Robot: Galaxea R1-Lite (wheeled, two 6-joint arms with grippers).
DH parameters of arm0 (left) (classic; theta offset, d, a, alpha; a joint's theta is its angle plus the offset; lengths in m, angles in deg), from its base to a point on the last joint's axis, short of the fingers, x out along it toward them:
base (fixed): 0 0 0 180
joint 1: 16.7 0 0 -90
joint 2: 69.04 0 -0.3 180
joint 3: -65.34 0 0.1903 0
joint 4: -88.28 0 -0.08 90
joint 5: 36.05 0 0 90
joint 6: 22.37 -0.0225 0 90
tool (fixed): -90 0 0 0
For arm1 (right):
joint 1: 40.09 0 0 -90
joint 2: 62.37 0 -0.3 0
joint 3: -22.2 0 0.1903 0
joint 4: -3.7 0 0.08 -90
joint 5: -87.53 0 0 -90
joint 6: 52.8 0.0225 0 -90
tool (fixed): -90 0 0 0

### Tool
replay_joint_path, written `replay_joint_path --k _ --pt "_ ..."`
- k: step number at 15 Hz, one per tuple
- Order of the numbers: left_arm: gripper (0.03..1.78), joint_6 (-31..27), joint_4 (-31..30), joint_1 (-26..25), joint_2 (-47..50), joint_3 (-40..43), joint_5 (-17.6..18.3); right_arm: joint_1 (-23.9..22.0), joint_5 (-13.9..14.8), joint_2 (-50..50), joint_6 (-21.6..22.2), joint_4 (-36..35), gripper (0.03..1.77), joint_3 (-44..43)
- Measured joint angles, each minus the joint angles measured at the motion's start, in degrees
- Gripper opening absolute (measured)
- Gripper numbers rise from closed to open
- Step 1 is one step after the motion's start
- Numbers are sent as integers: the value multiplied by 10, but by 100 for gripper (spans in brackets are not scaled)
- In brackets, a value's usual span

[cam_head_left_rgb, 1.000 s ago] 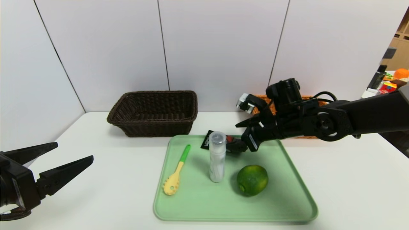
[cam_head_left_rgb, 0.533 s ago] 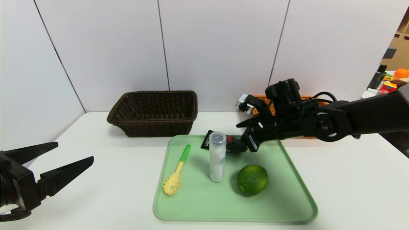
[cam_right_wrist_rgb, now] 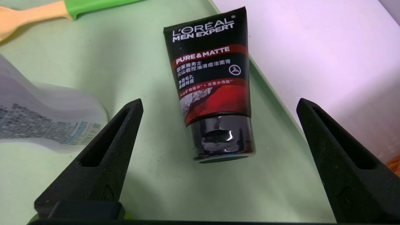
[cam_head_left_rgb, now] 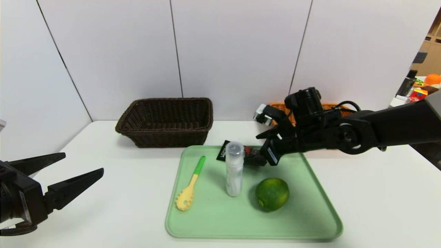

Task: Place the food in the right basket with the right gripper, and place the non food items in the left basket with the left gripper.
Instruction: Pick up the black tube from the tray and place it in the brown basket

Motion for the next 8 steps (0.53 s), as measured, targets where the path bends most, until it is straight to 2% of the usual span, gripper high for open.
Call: replay_joint_path --k 8 --pt "169 0 -1 0 -1 -1 -2 -3 2 4 -7 -1 170 12"
